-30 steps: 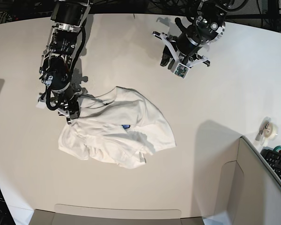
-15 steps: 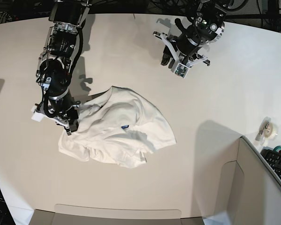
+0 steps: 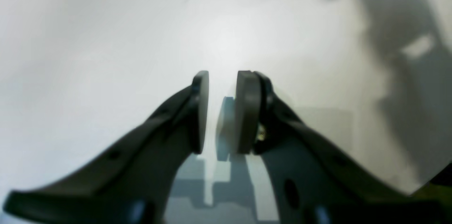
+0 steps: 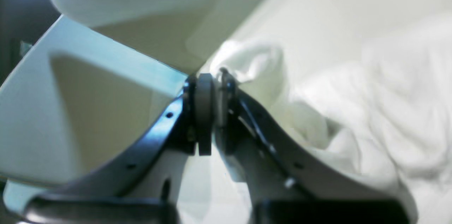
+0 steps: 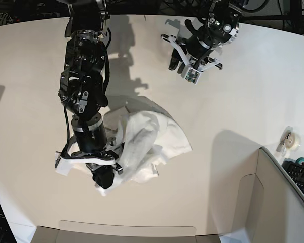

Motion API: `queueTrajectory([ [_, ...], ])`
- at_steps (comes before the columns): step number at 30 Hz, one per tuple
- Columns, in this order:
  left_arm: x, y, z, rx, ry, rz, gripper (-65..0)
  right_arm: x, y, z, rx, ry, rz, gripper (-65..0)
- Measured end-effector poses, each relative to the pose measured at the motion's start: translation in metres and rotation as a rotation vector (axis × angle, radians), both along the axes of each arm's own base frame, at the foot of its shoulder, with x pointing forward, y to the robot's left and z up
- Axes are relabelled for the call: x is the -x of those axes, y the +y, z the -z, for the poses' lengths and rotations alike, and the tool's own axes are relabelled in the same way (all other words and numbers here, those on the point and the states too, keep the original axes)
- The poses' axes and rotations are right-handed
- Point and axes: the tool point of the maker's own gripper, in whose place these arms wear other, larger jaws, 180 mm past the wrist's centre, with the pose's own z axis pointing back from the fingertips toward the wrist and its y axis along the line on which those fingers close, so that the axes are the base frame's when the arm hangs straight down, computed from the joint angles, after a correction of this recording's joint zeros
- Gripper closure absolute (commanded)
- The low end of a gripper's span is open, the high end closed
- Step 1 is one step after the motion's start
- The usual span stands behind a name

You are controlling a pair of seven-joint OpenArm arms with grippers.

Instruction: Layout the t-shirt on the table in an organized manner, then fold the t-shirt properly

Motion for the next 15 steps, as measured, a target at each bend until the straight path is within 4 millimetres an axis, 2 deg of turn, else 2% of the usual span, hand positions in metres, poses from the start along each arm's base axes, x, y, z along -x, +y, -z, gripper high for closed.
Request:
queueTrajectory([
  [2,-0.002,-0.008,-0.003,0.029,-0.003,-0.011,-18.2,-0.002,0.005,-0.011,0.041,-0.045,-0.021,0.0],
  [5,-0.005,-0.016,-0.007,0.056,-0.008,-0.029,-20.0,-0.003,0.004,-0.012,0.073,-0.054,-0.013,0.0],
  [15,-0.062,-0.044,-0.044,0.125,-0.087,-0.036,-32.5,-0.003,0.004,-0.012,0.078,-0.056,-0.014,0.0],
])
